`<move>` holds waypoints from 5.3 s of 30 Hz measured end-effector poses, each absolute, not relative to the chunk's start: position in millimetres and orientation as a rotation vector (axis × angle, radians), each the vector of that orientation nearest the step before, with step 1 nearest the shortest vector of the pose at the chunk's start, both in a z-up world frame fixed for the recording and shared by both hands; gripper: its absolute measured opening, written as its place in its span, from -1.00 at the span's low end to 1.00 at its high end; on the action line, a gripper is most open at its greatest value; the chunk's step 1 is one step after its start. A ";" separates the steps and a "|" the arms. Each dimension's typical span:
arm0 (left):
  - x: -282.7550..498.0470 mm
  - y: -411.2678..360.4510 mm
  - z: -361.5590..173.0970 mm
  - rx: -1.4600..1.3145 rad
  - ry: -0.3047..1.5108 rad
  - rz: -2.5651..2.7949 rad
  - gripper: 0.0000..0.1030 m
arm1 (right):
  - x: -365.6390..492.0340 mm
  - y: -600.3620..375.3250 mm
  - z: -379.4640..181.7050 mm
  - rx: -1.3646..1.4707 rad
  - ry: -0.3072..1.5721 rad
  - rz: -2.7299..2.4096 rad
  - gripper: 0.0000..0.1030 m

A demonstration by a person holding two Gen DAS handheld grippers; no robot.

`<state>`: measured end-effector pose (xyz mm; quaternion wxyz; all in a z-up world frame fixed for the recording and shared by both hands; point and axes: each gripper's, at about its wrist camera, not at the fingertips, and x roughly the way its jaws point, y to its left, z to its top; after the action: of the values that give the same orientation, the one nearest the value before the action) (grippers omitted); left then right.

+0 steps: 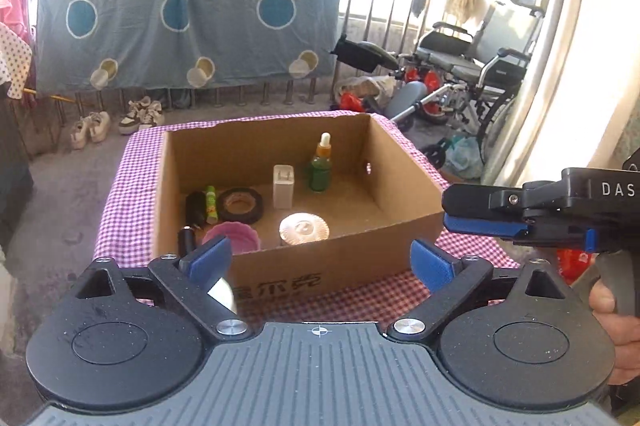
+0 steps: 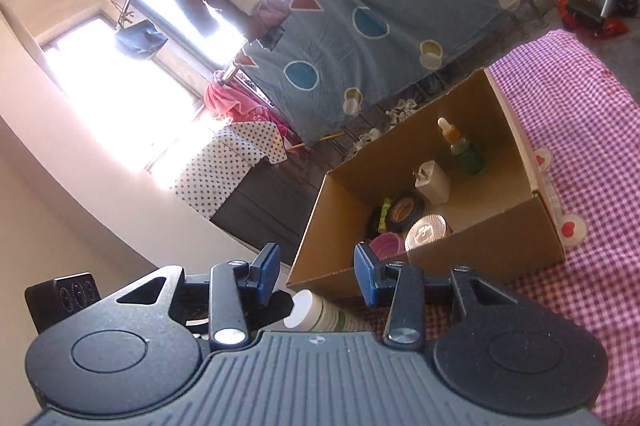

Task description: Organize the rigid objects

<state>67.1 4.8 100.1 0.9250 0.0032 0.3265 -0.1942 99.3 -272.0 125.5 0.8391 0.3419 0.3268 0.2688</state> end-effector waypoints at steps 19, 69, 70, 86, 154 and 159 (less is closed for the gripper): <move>93.0 54.0 31.3 -0.030 0.779 -0.237 0.87 | 138.7 -169.0 92.0 0.622 0.892 0.644 0.18; 84.2 50.4 34.9 -0.048 0.753 -0.233 0.03 | 142.2 -140.8 91.3 0.571 0.918 0.662 -0.16; 81.9 48.5 38.5 -0.043 0.744 -0.234 0.03 | 139.2 -141.8 95.4 0.570 0.907 0.664 -0.16; 100.3 -2.4 126.8 0.036 0.548 -0.361 0.03 | 130.7 -194.9 201.2 0.497 0.638 0.669 -0.16; 103.3 -11.5 92.7 0.115 0.658 -0.137 1.00 | 95.1 -264.8 155.9 0.309 0.597 0.152 1.00; 115.2 4.8 85.9 0.041 0.691 -0.104 1.00 | 109.0 -241.7 148.7 0.193 0.638 0.086 1.00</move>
<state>115.2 4.8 85.9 0.9394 0.0201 0.3384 -0.0508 109.0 -241.7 148.7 0.9440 0.0948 0.3131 0.0424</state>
